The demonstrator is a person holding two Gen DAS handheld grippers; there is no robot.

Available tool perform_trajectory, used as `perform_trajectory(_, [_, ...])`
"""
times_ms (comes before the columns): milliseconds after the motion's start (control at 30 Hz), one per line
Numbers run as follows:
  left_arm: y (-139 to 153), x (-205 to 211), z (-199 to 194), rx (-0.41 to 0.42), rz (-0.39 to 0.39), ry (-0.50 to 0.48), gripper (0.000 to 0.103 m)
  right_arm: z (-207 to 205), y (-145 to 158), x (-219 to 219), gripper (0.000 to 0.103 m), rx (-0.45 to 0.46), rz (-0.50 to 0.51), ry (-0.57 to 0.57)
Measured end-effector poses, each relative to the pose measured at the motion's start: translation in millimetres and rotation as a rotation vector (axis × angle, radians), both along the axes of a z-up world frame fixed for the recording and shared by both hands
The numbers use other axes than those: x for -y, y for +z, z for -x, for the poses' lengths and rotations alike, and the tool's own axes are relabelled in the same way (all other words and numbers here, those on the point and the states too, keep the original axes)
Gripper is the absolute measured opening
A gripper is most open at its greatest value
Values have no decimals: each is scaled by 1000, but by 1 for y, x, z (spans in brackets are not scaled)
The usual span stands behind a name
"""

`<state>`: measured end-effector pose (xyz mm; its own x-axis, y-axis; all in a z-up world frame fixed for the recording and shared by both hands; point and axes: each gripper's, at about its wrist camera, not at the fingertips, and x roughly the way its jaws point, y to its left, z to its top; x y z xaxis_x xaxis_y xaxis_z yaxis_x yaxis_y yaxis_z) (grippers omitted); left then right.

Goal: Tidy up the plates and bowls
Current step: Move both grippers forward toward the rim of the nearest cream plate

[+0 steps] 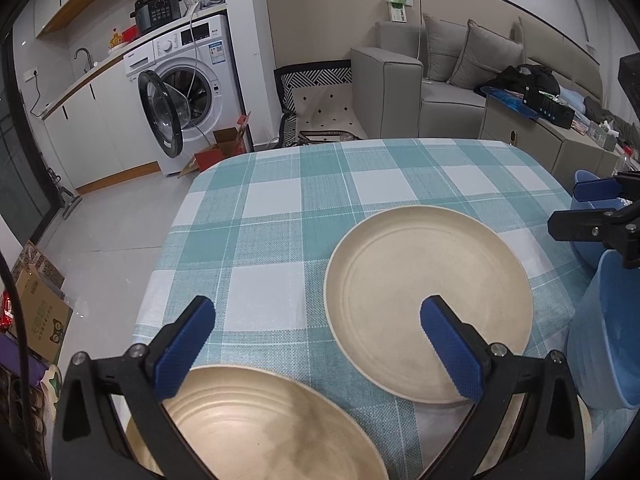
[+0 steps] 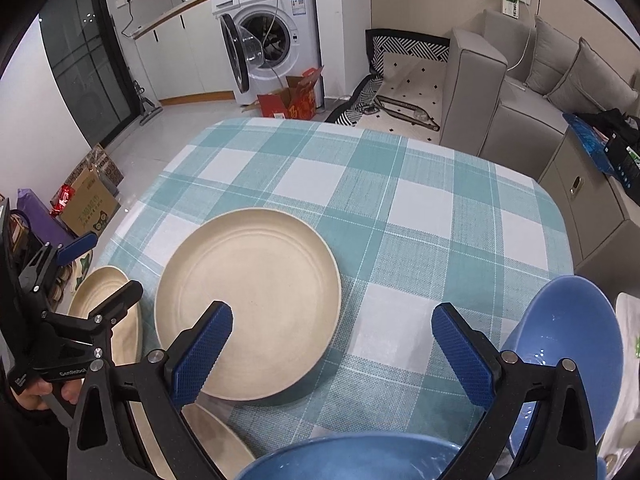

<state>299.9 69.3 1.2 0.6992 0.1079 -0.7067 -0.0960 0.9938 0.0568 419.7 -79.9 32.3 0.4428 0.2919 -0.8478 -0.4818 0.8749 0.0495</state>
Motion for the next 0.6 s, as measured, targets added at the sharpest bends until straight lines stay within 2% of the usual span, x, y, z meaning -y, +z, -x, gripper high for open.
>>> perform_trajectory(600, [-18,-3,-19,-68,-11,10,103,-27,-39,-17,101,-122,83,34])
